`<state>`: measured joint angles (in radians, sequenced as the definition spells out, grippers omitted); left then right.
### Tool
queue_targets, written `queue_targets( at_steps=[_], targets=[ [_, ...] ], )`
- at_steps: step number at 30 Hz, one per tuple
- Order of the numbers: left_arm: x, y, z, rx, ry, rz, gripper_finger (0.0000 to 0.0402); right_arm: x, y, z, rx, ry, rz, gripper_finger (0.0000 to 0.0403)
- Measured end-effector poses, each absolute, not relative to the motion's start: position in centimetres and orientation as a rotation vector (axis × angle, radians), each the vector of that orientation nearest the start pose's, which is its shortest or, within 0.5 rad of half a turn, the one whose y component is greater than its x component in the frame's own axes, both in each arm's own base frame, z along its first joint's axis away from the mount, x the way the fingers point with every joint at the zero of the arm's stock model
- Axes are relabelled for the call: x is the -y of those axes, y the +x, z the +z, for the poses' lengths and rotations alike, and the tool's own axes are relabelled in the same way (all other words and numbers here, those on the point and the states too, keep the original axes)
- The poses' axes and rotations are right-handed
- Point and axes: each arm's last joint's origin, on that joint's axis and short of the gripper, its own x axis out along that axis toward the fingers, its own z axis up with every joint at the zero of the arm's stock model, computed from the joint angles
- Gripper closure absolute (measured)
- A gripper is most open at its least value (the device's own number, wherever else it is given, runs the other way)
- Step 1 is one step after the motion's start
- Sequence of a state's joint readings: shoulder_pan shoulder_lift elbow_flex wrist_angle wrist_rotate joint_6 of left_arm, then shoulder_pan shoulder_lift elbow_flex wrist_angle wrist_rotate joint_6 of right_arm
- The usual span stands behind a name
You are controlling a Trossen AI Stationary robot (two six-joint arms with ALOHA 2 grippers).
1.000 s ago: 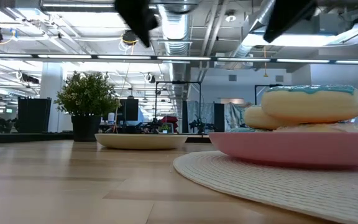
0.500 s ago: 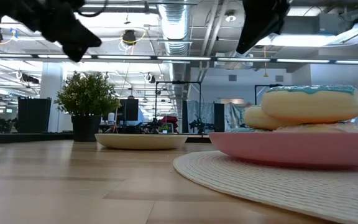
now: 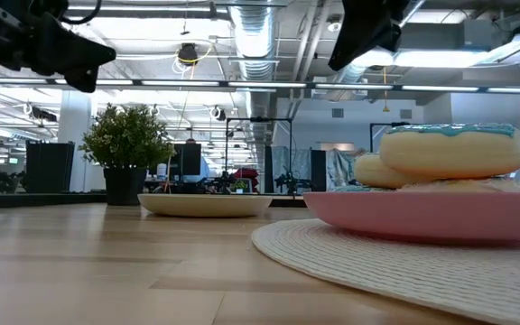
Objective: Pick & Place donuts
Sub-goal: Return to Home Position
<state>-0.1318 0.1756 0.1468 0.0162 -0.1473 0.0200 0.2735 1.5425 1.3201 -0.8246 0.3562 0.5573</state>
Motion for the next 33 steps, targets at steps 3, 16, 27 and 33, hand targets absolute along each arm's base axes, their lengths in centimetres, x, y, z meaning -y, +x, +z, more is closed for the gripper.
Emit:
queue_targets(
  at_steps=[3,16,27,33],
  targets=[
    [0.8,9.7,19.3,0.029,0.035,0.033,0.0401,-7.5,30.5,29.1,-0.92,0.201,-0.33,0.0403],
    [0.4,9.7,17.3,0.069,0.07,0.005,0.0401,-6.9,31.2,29.4,-0.858,0.236,-0.328,0.0403],
    [-0.4,9.7,17.0,0.037,0.044,0.043,0.0401,-7.0,31.2,29.4,-0.865,0.189,-0.305,0.0403],
    [-0.3,9.7,16.9,0.037,-0.004,0.038,0.0401,-7.6,30.2,29.1,-0.949,0.131,-0.292,0.0403]
  ],
)
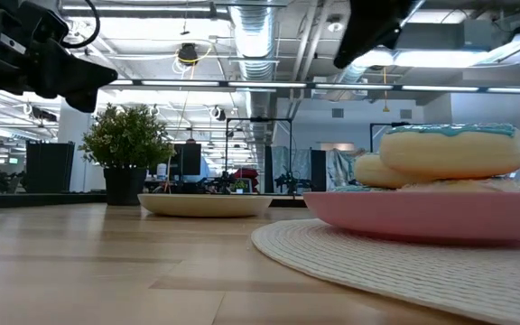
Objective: Pick & Place donuts
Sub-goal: Return to Home Position
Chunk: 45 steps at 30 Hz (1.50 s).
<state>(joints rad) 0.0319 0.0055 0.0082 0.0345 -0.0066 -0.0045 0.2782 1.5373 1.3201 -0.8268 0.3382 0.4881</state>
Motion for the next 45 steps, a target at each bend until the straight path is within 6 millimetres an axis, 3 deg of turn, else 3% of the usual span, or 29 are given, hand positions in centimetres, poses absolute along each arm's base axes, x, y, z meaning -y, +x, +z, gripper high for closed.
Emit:
queue_targets(
  at_steps=[7,17,24,38,45],
  targets=[
    [-0.3,9.7,16.9,0.036,-0.011,0.04,0.0401,-7.6,27.0,27.9,-0.891,0.116,-0.241,0.0403],
    [-0.3,9.8,16.9,0.035,-0.011,0.041,0.0401,-5.2,19.6,24.3,-0.68,0.179,-0.18,0.0403],
    [-0.3,9.8,16.9,0.034,-0.011,0.043,0.0401,-3.8,15.2,22.5,-0.448,0.173,-0.035,0.0403],
    [-0.3,9.8,16.9,0.034,-0.011,0.043,0.0401,-0.9,10.5,18.5,-0.238,0.158,0.001,0.0403],
    [-0.3,9.8,16.9,0.034,-0.011,0.043,0.0401,-0.6,8.8,18.1,-0.122,0.149,0.004,0.0403]
  ],
)
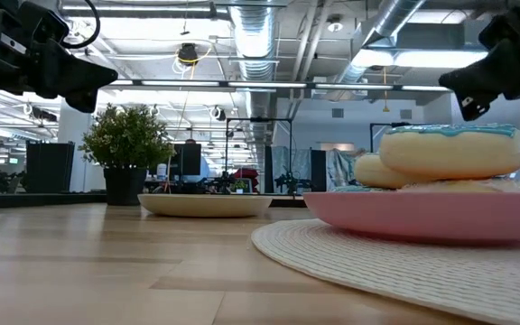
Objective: Pick & Place donuts
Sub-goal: Return to Home Position
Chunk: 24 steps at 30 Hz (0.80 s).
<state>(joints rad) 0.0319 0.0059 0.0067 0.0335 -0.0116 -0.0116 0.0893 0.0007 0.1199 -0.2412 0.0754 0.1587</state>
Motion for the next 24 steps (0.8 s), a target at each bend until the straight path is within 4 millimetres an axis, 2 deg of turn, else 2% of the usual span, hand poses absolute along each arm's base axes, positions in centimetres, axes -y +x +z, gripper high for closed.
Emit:
queue_targets(
  at_steps=[6,24],
  targets=[
    [-0.34,9.76,16.86,0.034,-0.011,0.043,0.0401,-0.78,8.92,16.97,-0.178,0.138,0.023,0.0403],
    [-0.34,9.76,16.85,0.034,-0.011,0.043,0.0401,-1.01,8.91,16.96,-0.175,0.059,0.053,0.0403]
  ],
)
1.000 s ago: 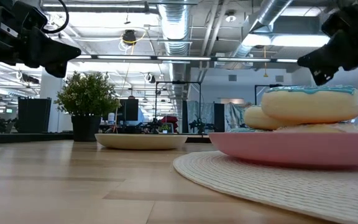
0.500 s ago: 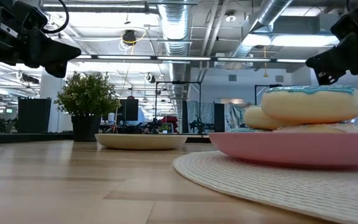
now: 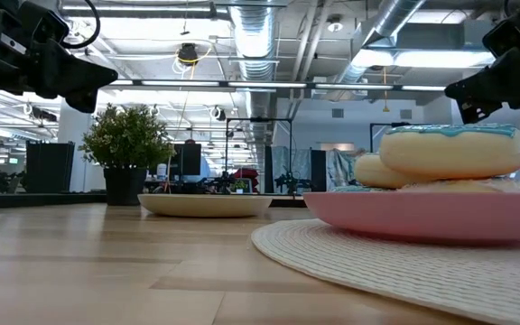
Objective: Pick & Place donuts
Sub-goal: Return to Home Position
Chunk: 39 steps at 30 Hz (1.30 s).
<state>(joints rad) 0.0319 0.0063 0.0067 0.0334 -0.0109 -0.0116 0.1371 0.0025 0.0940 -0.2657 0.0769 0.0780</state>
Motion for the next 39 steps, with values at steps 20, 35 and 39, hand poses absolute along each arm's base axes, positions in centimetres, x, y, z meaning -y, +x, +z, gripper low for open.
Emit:
queue_targets(
  at_steps=[20,35,39],
  targets=[
    [-0.34,9.76,16.85,0.034,-0.011,0.043,0.0401,-0.99,8.9,16.94,-0.177,0.034,0.054,0.0403],
    [-0.34,9.76,16.84,0.034,-0.011,0.043,0.0401,-0.99,8.89,16.9,-0.182,0.024,0.053,0.0403],
    [-0.34,9.76,16.86,0.034,-0.011,0.043,0.0401,-0.99,8.89,16.9,-0.182,0.024,0.053,0.0403]
  ],
)
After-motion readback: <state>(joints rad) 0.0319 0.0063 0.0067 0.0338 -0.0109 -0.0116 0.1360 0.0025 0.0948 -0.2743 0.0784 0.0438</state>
